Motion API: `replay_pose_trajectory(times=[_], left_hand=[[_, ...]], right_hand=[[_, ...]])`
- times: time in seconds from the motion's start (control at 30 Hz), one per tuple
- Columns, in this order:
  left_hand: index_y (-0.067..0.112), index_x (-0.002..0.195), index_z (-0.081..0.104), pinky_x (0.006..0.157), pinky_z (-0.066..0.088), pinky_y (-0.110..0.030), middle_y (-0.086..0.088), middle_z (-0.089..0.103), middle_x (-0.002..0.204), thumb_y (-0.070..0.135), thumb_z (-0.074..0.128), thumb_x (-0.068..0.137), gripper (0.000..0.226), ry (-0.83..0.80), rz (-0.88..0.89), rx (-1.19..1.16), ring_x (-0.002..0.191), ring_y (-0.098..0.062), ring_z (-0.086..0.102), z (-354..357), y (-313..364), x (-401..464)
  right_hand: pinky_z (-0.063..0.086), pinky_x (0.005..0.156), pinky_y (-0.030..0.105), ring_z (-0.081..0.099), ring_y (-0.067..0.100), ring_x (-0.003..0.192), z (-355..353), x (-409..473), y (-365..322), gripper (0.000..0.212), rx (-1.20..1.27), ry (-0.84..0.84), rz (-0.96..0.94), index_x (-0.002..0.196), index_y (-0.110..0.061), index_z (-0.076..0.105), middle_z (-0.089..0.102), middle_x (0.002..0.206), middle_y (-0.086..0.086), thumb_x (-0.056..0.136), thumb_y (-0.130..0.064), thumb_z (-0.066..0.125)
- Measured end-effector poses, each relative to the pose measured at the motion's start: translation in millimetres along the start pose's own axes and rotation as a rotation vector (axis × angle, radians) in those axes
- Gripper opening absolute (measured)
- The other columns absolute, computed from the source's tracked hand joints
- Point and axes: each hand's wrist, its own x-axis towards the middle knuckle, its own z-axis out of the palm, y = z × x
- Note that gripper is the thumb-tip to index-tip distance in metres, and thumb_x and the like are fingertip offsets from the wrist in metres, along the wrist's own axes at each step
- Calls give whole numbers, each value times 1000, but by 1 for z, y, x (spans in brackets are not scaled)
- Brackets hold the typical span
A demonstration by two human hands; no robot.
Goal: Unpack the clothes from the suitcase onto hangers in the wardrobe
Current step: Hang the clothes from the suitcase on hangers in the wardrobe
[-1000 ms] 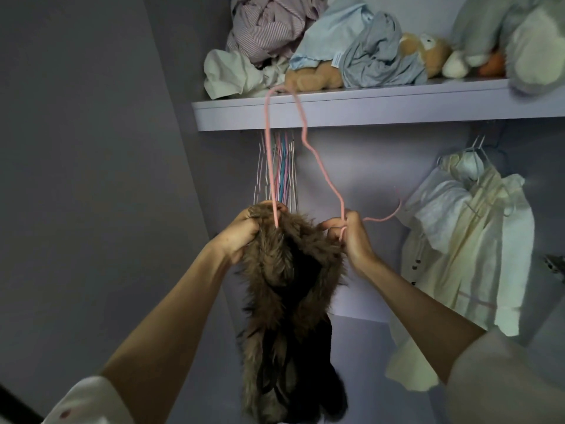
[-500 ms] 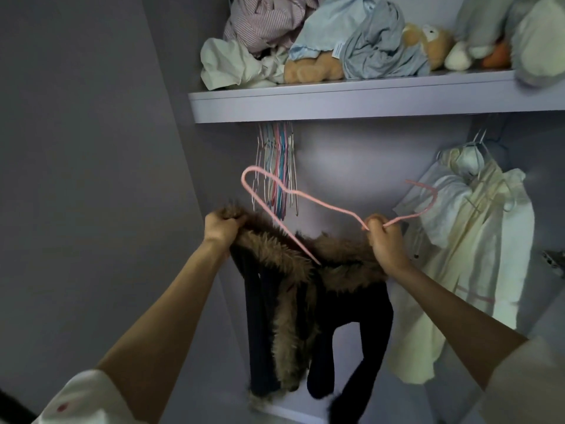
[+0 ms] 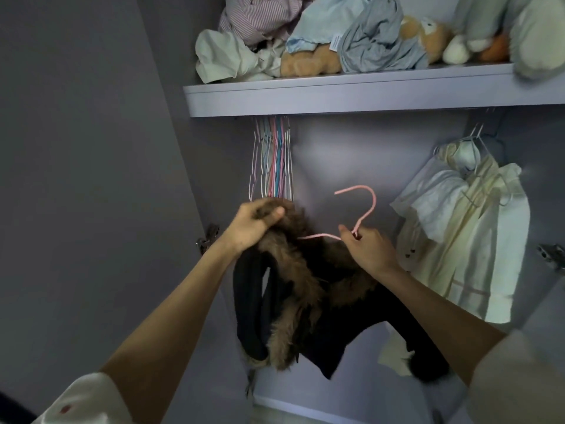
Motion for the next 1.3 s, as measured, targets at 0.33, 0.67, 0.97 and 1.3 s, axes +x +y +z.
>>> replay_pose_trajectory(times=[0.33,0.67,0.97,1.3], left_hand=[[31,142,31,108,20,-48,2,32,148,58,40,90,60,-89,-103,1106,136,-25,21,3,-24,-9],[11,116,59,89,35,-34,-15,68,104,8,44,93,28,130,160,945,95,-36,60,29,-23,-11],[10,109,65,85,27,-33,-16,67,103,-2,43,88,33,314,37,822,98,-37,57,22,-39,-6],[0,111,65,74,43,-23,-19,69,97,-10,45,87,33,329,-44,478,86,-31,62,11,-60,-11]], right_hand=[[23,52,33,29,21,48,-7,2,6,62,219,210,-156,44,-17,17,16,41,2,89,-26,59],[42,73,22,58,-3,72,-24,8,0,33,476,35,-72,93,-2,63,63,86,8,100,-19,35],[47,87,38,62,37,93,-24,1,61,22,-143,-87,-143,96,1,69,69,91,22,79,6,55],[30,107,38,39,34,126,-37,-2,62,54,-148,87,-62,133,0,42,43,135,20,80,7,45]])
